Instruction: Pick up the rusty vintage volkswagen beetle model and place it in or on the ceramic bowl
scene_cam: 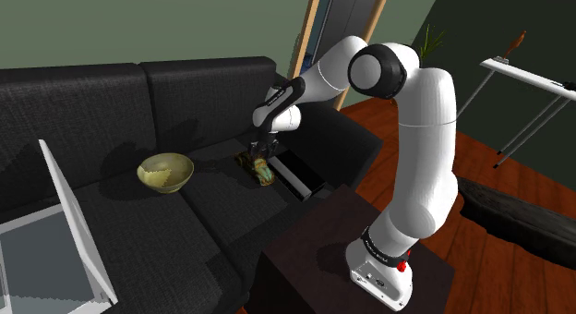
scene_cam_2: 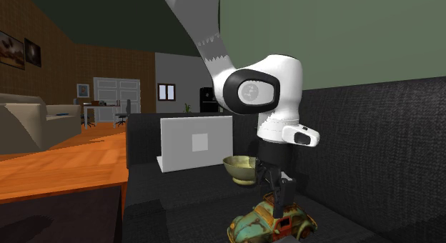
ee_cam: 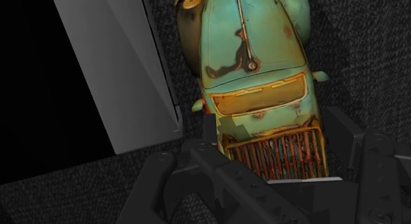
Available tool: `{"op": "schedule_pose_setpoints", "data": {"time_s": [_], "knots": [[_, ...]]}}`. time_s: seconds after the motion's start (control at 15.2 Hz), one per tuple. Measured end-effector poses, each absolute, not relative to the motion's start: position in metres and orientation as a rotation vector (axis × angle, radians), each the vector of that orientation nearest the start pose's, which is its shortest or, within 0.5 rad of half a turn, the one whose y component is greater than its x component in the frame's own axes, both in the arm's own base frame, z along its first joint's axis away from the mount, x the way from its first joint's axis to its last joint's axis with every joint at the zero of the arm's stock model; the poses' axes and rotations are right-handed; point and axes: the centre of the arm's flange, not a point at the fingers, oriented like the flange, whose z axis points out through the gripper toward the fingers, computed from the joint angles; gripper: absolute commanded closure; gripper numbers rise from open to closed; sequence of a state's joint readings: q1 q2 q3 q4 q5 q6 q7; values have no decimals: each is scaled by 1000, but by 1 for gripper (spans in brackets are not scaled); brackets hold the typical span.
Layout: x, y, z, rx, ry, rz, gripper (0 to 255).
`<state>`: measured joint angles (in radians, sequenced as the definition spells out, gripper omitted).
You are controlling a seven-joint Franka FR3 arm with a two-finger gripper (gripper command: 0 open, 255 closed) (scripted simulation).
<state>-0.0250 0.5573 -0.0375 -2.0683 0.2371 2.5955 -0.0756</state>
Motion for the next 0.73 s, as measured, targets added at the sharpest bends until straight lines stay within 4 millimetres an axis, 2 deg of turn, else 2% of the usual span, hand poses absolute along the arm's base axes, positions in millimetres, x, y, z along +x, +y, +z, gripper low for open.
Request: {"op": "schedule_pose_setpoints", "data": {"time_s": [0.53,0.73], "knots": [[581,-41,155,-3026,282,31,255],[581,-41,165,-3027,283,34,255]]}}
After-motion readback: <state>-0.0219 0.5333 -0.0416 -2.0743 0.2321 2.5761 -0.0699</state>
